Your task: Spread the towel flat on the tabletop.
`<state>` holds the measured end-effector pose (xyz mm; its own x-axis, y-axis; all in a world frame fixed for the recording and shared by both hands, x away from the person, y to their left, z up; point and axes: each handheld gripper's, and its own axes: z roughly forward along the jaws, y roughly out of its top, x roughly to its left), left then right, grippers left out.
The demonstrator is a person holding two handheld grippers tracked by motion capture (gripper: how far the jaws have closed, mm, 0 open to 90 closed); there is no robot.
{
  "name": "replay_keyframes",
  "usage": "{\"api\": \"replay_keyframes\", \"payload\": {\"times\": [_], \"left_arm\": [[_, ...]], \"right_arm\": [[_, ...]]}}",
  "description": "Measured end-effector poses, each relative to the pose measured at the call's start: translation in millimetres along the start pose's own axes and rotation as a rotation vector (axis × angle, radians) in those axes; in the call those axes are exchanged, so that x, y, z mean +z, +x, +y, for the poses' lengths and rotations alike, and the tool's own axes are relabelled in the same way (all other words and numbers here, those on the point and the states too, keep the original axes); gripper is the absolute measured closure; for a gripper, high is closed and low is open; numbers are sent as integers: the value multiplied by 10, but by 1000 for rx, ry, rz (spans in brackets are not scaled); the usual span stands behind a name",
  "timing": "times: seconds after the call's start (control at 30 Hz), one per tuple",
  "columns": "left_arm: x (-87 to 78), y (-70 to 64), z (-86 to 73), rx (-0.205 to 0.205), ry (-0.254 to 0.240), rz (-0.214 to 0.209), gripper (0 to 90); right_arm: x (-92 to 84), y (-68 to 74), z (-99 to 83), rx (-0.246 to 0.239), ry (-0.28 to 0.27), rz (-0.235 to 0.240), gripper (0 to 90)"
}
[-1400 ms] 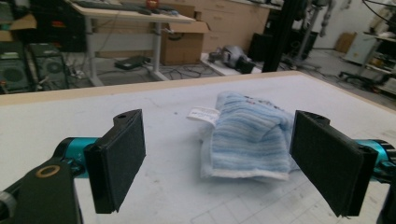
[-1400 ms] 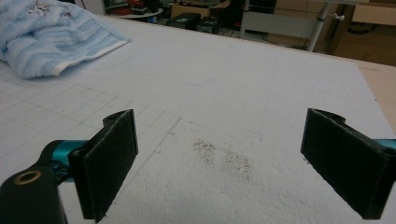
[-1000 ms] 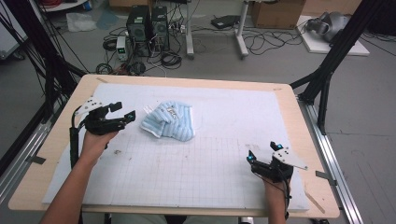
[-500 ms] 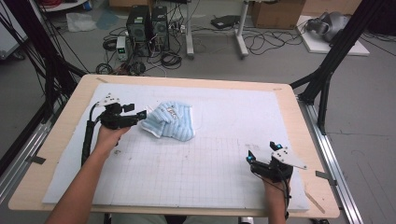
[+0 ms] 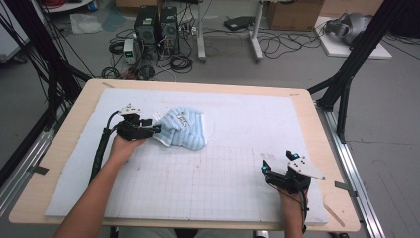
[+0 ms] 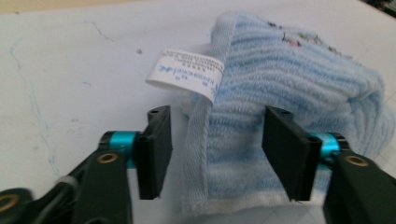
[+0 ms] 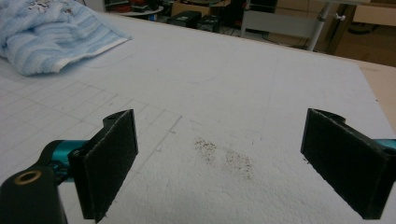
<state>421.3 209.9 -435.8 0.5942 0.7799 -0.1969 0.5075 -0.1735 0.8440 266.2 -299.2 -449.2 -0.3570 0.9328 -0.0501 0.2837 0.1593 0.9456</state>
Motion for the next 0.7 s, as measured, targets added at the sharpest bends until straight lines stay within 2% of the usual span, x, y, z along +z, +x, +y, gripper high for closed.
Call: {"api": "replay_keyframes", "payload": {"times": [0.07, 0.13, 0.17, 0.2, 0.23, 0.33, 0.4, 0.43, 0.6, 0.63, 0.67, 0.7], "left_arm": [[12, -7, -11, 14, 16, -10, 549], [30, -44, -22, 59, 45, -13, 690], [30, -44, -22, 59, 45, -13, 744], [33, -67, -25, 92, 52, -15, 793], [33, -67, -25, 92, 52, -15, 817], [3, -77, -1, 106, 31, -12, 831], [-39, -90, 30, 110, -3, -12, 834], [-88, -105, 65, 106, -42, -23, 834], [-169, -167, 143, 125, -90, -40, 835], [-204, -226, 185, 134, -117, -66, 834], [-204, -226, 185, 134, -117, -66, 834], [-225, -298, 218, 158, -128, -101, 834]], "right_arm": [[0, 1, 0, 1, 0, 1, 101], [0, 0, -1, 1, -1, 1, 101], [0, 0, -1, 1, -1, 1, 101], [2, -7, 0, -6, -6, -3, 101], [0, -6, -1, -4, -6, -2, 101], [-2, -6, -1, -1, -6, -1, 101], [-1, -6, -1, -1, -5, -2, 101], [-1, -6, -1, -2, -6, -1, 101], [0, -7, -1, -3, -5, -2, 101], [-1, -9, -1, -1, -7, -1, 101], [-2, -8, -1, 2, -5, -1, 101], [-2, -8, -1, 3, -5, -1, 101]]}}
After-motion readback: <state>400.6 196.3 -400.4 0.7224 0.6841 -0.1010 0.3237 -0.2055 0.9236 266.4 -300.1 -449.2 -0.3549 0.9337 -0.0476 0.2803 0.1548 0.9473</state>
